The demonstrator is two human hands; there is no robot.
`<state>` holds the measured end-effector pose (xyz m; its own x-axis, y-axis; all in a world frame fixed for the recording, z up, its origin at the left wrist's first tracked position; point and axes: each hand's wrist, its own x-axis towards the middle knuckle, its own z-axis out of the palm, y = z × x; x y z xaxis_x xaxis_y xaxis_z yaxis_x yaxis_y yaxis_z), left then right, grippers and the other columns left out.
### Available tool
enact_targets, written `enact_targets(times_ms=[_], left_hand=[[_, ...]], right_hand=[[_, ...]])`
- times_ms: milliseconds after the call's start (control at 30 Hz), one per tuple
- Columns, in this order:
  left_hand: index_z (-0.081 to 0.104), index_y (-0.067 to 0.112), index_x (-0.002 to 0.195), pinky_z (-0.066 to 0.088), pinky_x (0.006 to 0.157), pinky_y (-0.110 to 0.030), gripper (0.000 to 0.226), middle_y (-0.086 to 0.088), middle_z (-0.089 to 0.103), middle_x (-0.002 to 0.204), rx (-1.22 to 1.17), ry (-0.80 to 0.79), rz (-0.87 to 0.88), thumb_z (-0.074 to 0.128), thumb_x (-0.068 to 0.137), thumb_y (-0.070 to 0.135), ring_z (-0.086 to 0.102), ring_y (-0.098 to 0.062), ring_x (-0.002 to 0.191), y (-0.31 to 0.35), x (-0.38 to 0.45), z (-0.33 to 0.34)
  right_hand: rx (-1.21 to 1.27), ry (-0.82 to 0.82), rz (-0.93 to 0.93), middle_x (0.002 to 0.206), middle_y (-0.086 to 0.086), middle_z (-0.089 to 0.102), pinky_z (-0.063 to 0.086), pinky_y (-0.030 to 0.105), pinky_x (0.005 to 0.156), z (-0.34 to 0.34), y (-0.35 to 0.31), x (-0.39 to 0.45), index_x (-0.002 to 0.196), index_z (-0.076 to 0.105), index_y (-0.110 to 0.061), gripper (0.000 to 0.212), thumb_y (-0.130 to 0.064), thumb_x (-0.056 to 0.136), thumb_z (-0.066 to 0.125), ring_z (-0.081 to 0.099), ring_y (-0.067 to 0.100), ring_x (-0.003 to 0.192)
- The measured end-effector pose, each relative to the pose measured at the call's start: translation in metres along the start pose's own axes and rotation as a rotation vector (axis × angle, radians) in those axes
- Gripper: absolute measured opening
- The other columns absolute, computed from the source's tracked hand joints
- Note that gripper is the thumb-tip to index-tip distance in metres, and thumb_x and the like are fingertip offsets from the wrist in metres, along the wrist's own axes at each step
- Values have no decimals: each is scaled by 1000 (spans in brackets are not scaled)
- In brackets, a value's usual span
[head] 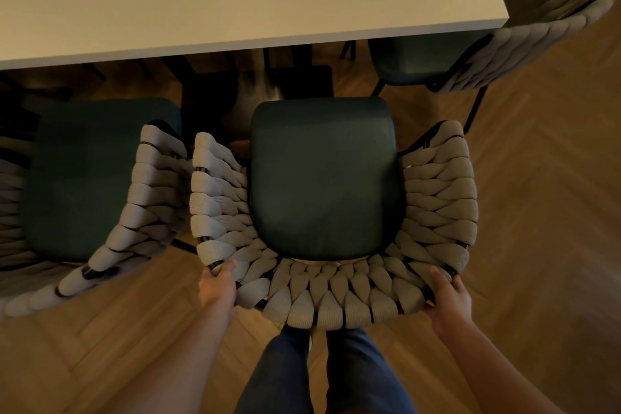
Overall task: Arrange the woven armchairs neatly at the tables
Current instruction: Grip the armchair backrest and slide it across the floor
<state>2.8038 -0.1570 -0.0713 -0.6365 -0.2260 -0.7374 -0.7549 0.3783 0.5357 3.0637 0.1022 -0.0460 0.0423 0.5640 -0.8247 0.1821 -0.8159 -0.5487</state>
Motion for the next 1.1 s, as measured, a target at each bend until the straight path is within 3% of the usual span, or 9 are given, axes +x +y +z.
enact_targets(times_ms=[167,367,867,967,1100], left_hand=[[49,15,141,44,104,-54,49,-17,57,132,-29,-18,-9,64,95,27,53,-38,123,-7,-4,2],[50,15,139,44,104,-55,49,-15,58,128,-30,-38,-30,65,94,29,54,-36,120,-14,-12,3],[53,9,136,45,96,-50,46,-20,59,128,59,90,23,63,95,28,54,-40,119,-5,4,-24],[53,10,136,46,96,-50,46,-18,60,124,58,82,26,63,95,28,55,-40,117,7,12,-25],[56,14,131,49,97,-59,46,-20,62,123,52,77,23,68,91,32,59,-41,111,21,28,-21]], right_hand=[[-22,17,-16,113,-1,62,46,57,103,-6,-2,3,142,46,-20,46,-22,98,58,58,26,116],[-28,9,-27,116,1,61,47,55,100,-13,-7,4,142,46,-20,44,-21,98,56,58,25,112],[-41,-62,1,118,3,63,48,56,100,10,10,-15,136,50,-21,39,-19,97,58,60,25,112],[-36,-86,3,115,2,63,51,53,95,21,7,-16,130,53,-22,32,-18,98,57,62,22,104],[-41,-87,-20,111,2,64,53,38,77,36,-1,-13,135,51,-17,37,-18,99,56,62,17,96]])
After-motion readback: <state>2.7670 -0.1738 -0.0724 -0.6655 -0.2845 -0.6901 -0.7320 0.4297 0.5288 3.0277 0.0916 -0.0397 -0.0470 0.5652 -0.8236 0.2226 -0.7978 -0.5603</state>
